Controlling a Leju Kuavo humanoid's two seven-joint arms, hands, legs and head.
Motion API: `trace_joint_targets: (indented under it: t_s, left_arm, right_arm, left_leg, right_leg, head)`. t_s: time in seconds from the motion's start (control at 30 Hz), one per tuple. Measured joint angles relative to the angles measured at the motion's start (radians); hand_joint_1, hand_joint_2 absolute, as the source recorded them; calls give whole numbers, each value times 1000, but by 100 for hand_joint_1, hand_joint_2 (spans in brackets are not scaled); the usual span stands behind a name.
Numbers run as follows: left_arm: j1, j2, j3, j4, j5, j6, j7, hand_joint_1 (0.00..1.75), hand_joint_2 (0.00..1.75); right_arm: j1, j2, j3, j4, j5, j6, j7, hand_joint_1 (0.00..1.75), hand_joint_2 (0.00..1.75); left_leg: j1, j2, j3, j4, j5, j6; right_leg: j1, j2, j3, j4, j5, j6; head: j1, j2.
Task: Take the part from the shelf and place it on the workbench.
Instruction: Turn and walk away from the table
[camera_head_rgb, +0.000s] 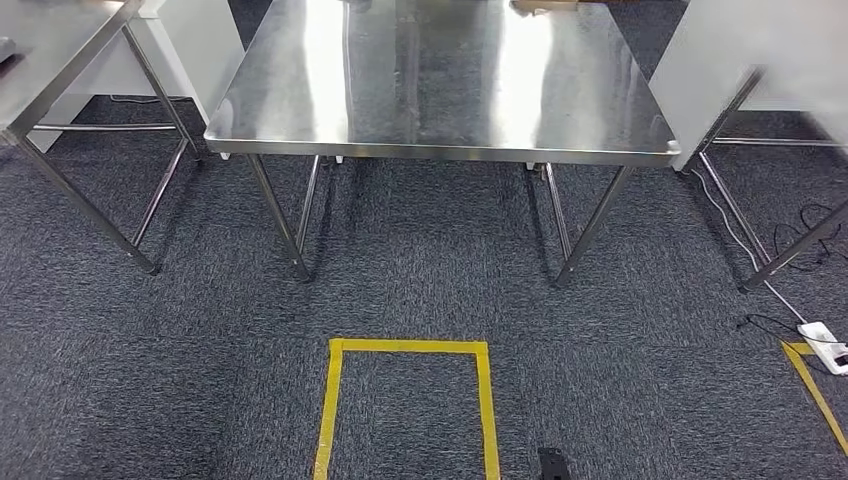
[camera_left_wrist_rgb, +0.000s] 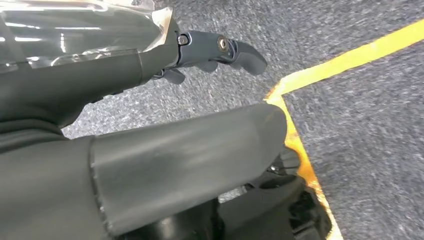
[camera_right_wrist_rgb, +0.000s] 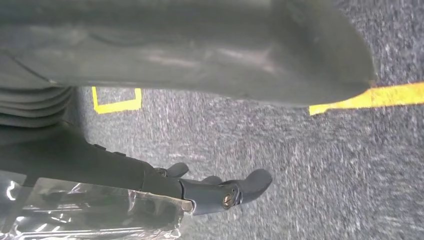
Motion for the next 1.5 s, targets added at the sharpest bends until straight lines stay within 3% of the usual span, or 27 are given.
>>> trace_joint_targets:
  t_s: [0.03, 0.1, 0.17, 0.2, 0.23, 0.3, 0.37, 0.4, 0.47, 0.53, 0.6, 0.67, 0.7, 0.73, 0.77, 0.83, 0.9, 1.0, 1.07, 1.17, 1.2, 1.23, 1.27, 1.33, 1.4, 1.47, 1.5]
  left_arm:
    - [0, 0, 0, 0, 0, 0, 1, 0, 0]
    - [-1, -1, 0, 0, -2, 0, 1, 0, 0]
    - [0, -1, 0, 0, -3, 1, 1, 0, 0]
    - [1, -1, 0, 0, -2, 2, 1, 0, 0]
    - [1, -1, 0, 0, -2, 3, 1, 0, 0]
    - [1, -1, 0, 0, -2, 4, 1, 0, 0]
    - [1, -2, 0, 0, -2, 5, 1, 0, 0]
    - [1, -2, 0, 0, -2, 5, 1, 0, 0]
    - [1, -2, 0, 0, -2, 5, 1, 0, 0]
    - [3, -1, 0, 0, -1, 4, 1, 0, 0]
    - [4, -1, 0, 0, -1, 4, 1, 0, 0]
    - [6, 0, 0, 0, 0, 7, 1, 0, 0]
    - [7, 0, 0, 0, 0, 8, 1, 0, 0]
    - [9, 1, 0, 0, 0, 8, 1, 0, 0]
    - [10, 1, 0, 0, 0, 9, 1, 0, 0]
    - [10, 3, 0, 0, 0, 9, 1, 0, 0]
    - [7, 4, 0, 0, 0, 10, 1, 0, 0]
    - [6, 4, 0, 0, 0, 11, 2, 0, 0]
    - [6, 3, 0, 0, 1, 12, 2, 0, 0]
    - [3, 2, 1, 0, 2, 13, 2, 0, 0]
    - [3, 3, 1, 0, 2, 13, 2, 0, 0]
    - [4, 3, 1, 0, 2, 13, 2, 0, 0]
    - [4, 3, 1, 0, 2, 12, 2, 0, 0]
    - [3, 3, 1, 0, 2, 11, 3, 0, 0]
    - [2, 2, 1, 0, 2, 8, 3, 0, 0]
    - [0, 2, 0, 0, 2, 6, 4, 0, 0]
    - [-1, 2, 0, 0, 2, 6, 4, 0, 0]
  right_arm:
    - [0, 0, 0, 0, 0, 0, 0, 0, 0]
    - [0, -1, 0, 0, 1, -1, 2, 0, 0]
    - [1, -1, 0, 0, 2, -1, 7, 0, 0]
    - [2, -1, 0, 0, 3, -1, 9, 0, 0]
    - [2, -1, 0, 0, 3, -1, 11, 0, 0]
    - [1, -2, 0, 0, 4, -1, 13, 0, 0]
    - [-3, -3, 0, 0, 5, -1, 14, 0, 0]
    - [-5, -3, 0, 0, 5, -1, 14, 0, 0]
    - [-4, -2, 0, 0, 6, -1, 14, 0, 0]
    - [-3, -1, 0, 0, 6, -1, 14, 0, 0]
    - [-4, 0, 0, 0, 6, 0, 14, 0, 0]
    - [-1, 0, 0, 0, 6, 2, 14, 0, 0]
    - [0, 0, 0, 0, 6, 4, 14, 0, 0]
    - [2, 0, 0, 0, 6, 5, 14, 0, 0]
    - [3, 0, 0, 0, 6, 6, 14, 0, 0]
    - [2, 0, 0, 0, 6, 6, 14, 0, 0]
    - [0, 1, 0, 0, 6, 6, 14, 0, 0]
    - [-1, 1, 0, 0, 6, 7, 14, 0, 0]
    - [0, 1, 0, 0, 6, 8, 14, 0, 0]
    - [1, 1, 0, 0, 3, 8, 7, 0, 0]
    - [2, 1, 0, 0, 2, 8, 4, 0, 0]
    - [3, 0, 0, 0, 0, 8, 1, 0, 0]
    - [4, 0, 0, 0, -1, 8, -1, 0, 0]
    - [4, -1, 0, 0, -4, 9, -5, 0, 0]
    - [1, -2, 0, 0, -5, 9, -6, 0, 0]
    - [0, -2, 0, 0, -7, 9, -7, 0, 0]
    - [1, -1, 0, 0, -8, 9, -8, 0, 0]
  left_leg:
    - [1, 2, -4, -5, 8, 10]
    - [2, 4, -16, -11, 24, 23]
    - [1, 5, -33, -11, 35, 26]
    - [0, 6, -41, -11, 40, 25]
    - [0, 6, -48, -10, 46, 24]
    - [0, 5, -56, -10, 55, 19]
    - [-4, 5, -61, -7, 62, 10]
    - [-6, 5, -62, -6, 65, 5]
    - [-5, 5, -63, -7, 73, -7]
    - [0, 3, -72, 2, 66, -20]
    - [4, 2, -107, 81, 3, -30]
    - [6, 1, -158, 222, -81, -37]
    - [7, 1, -173, 274, -102, -39]
    - [7, 1, -171, 289, -102, -39]
    - [8, 1, -149, 264, -85, -38]
    - [10, 0, -66, 131, -31, -33]
    - [8, -1, -13, 28, -4, -25]
    - [2, -1, -13, 7, 3, -8]
    - [2, 1, -18, -3, 16, 10]
    - [0, 4, -33, -6, 31, 27]
    - [-1, 4, -39, -6, 34, 28]
    - [-2, 5, -44, -6, 38, 28]
    - [-3, 4, -47, -6, 42, 27]
    - [-4, 3, -51, -5, 48, 22]
    - [-8, 3, -52, -4, 53, 14]
    - [-9, 4, -54, -4, 58, 3]
    - [-7, 4, -55, -4, 61, -3]
  right_leg:
    - [0, 1, -11, 18, -13, 2]
    - [-2, 1, -55, 113, -72, -5]
    - [-4, 1, -107, 248, -137, -9]
    - [-5, 1, -115, 284, -152, -5]
    - [-5, 1, -101, 278, -150, 2]
    - [-7, 1, -12, 147, -111, 17]
    - [-5, 1, 69, 6, -77, 18]
    - [-3, 2, 86, -27, -70, 14]
    - [2, 2, 84, -35, -63, 3]
    - [-6, 1, 81, -36, -52, -11]
    - [-16, -1, 74, -38, -38, -25]
    - [-14, -4, 64, -36, -30, -32]
    - [-13, -4, 59, -34, -28, -32]
    - [-12, -4, 55, -31, -27, -31]
    - [-12, -4, 52, -27, -26, -30]
    - [-10, -3, 47, -19, -27, -29]
    - [-4, -2, 40, -11, -26, -21]
    - [3, -1, 26, -9, -21, -2]
    - [2, -1, 7, 23, -44, 3]
    - [-4, 0, -74, 207, -138, -3]
    - [-5, 0, -96, 262, -158, 0]
    - [-6, 0, -99, 283, -163, 6]
    - [-6, 0, -81, 261, -152, 14]
    - [-6, 0, 7, 113, -103, 24]
    - [-2, 0, 71, -10, -66, 19]
    - [4, 1, 76, -34, -56, 7]
    - [-1, 1, 74, -35, -51, 0]
  head:
    - [2, 0]
    - [10, 0]
    - [18, 0]
    - [19, 0]
    - [21, 0]
    - [24, 0]
    - [27, 0]
    - [25, 0]
    - [20, 0]
    - [19, 0]
    - [10, 0]
    - [-1, 0]
    - [-2, 0]
    - [-3, 0]
    - [-4, 0]
    - [-7, 0]
    - [-8, 0]
    - [-2, 0]
    - [2, 0]
    - [13, 0]
    - [15, 0]
    - [16, 0]
    - [17, 0]
    - [21, 0]
    - [23, 0]
    - [22, 0]
    - [22, 0]
